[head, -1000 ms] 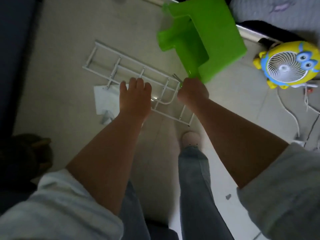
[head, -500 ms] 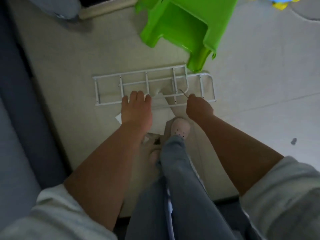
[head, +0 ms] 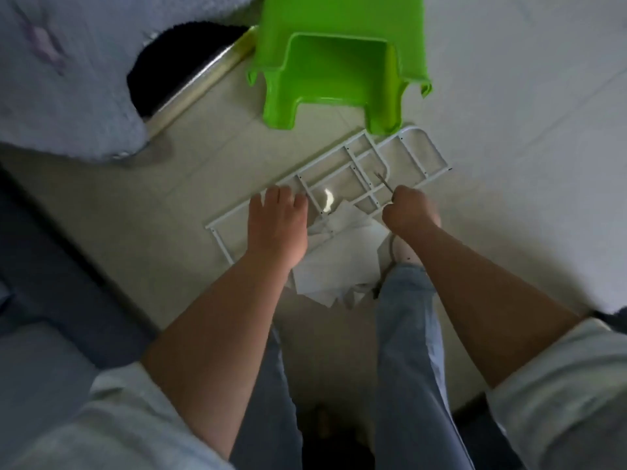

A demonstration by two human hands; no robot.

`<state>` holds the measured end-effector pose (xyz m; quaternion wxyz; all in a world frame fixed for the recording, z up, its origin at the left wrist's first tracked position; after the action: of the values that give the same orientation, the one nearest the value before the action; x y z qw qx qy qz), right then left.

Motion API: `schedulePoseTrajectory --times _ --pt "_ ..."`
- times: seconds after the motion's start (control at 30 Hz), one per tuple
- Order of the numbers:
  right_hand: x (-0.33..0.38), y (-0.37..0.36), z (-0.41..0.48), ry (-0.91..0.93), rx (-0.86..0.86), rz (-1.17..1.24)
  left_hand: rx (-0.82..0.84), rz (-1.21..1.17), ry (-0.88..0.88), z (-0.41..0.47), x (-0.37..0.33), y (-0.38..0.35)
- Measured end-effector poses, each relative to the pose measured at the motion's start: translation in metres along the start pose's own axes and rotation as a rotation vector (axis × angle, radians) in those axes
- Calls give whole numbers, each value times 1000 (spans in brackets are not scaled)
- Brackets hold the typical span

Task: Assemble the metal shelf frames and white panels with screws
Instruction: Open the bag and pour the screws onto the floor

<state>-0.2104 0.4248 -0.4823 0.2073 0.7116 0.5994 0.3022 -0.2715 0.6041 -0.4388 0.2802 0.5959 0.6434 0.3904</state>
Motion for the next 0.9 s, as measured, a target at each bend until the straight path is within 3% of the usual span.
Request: schedulePoseTrajectory --times 0.17,0.3,0.4,0.7,0.9 --pt "-2 -81 -49 -254 25 139 -132 145 -232 -19 38 -29" --pt "-16 -128 -72 -329 -15 227 -139 173 -305 -22 38 -57" --pt "-37 -157 -75 -380 -47 277 -56 194 -364 -19 19 -83" --pt "-136 -226 -116 -482 -18 333 15 244 -401 -58 -43 -150" --pt "-205 -209 -116 -431 46 338 41 232 -305 -70 -103 -155"
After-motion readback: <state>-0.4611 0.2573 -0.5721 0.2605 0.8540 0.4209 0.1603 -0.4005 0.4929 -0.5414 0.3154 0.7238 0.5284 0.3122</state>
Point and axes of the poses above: each hand's wrist, its own z-axis towards the middle knuckle, its own y-axis out of the back of the hand, x = y × z, the point moved 4 cm from there along z, towards the middle knuckle, and after that the axes turned 8 degrees about y, right-handed, at the moved point
